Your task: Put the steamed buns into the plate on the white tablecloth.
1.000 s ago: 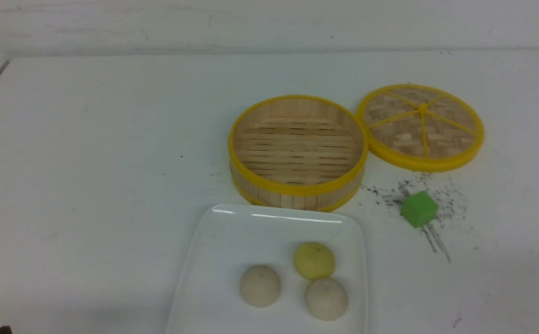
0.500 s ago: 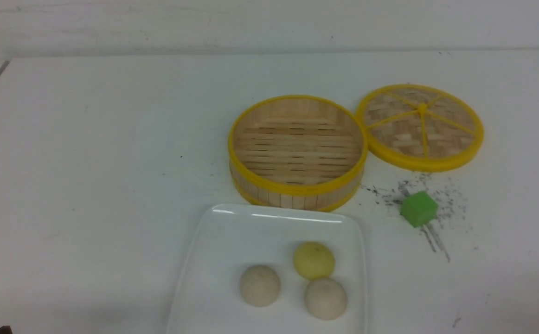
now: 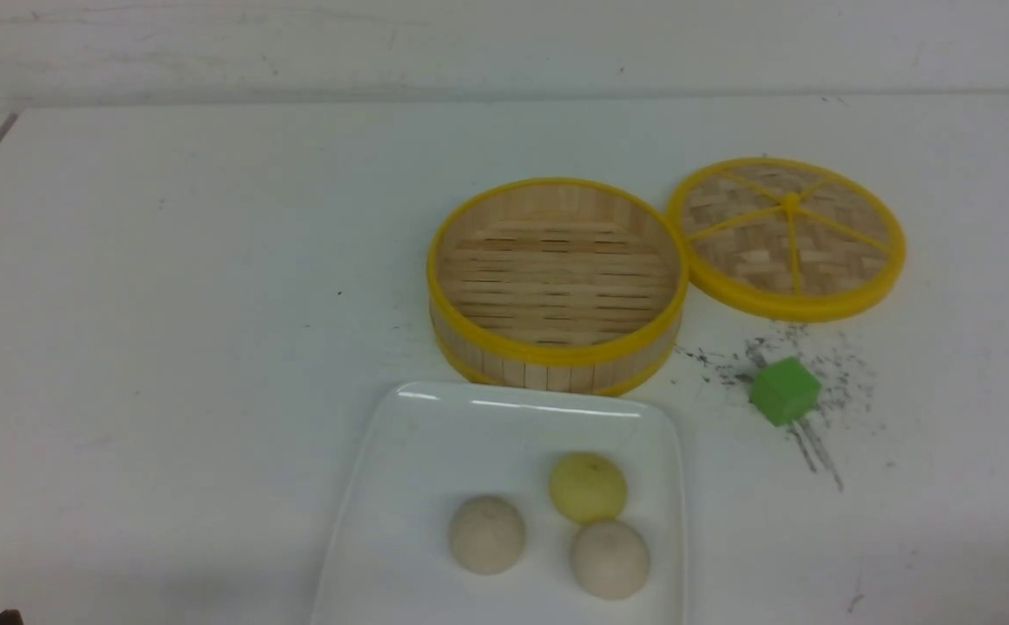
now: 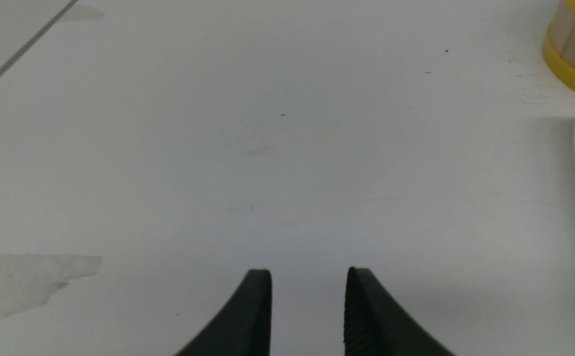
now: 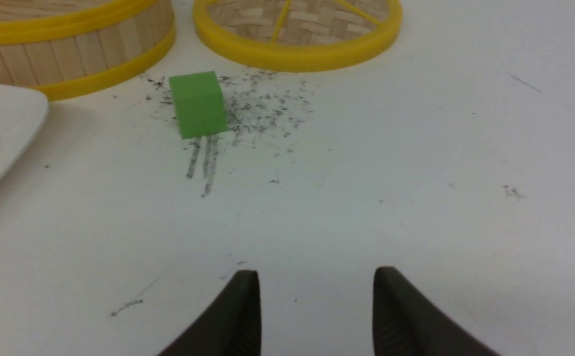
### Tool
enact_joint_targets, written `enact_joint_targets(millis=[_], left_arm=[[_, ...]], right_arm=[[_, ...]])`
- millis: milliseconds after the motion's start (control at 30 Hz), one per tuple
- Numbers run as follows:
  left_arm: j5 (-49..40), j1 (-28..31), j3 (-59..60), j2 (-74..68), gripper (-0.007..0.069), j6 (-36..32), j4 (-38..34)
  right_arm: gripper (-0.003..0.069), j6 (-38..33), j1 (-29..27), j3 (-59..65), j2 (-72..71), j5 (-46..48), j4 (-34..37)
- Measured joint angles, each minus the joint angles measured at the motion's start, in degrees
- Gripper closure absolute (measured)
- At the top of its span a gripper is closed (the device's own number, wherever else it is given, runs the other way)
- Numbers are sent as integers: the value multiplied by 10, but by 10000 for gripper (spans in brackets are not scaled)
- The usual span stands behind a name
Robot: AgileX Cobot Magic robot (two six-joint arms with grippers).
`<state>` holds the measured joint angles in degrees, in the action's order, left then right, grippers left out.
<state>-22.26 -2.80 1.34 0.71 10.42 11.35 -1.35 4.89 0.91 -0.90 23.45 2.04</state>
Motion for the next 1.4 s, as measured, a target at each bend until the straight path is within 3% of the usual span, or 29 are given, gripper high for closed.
enact_joint_targets(millis=[167, 333, 1400], left_arm=[[0, 0, 0, 0, 384, 0, 0], [0, 0, 0, 0, 384, 0, 0], [0, 0, 0, 0, 384, 0, 0]], right_arm=[[438, -1, -21, 0, 0, 0, 0], [465, -1, -31, 0, 0, 0, 0], [433, -2, -32, 0, 0, 0, 0]])
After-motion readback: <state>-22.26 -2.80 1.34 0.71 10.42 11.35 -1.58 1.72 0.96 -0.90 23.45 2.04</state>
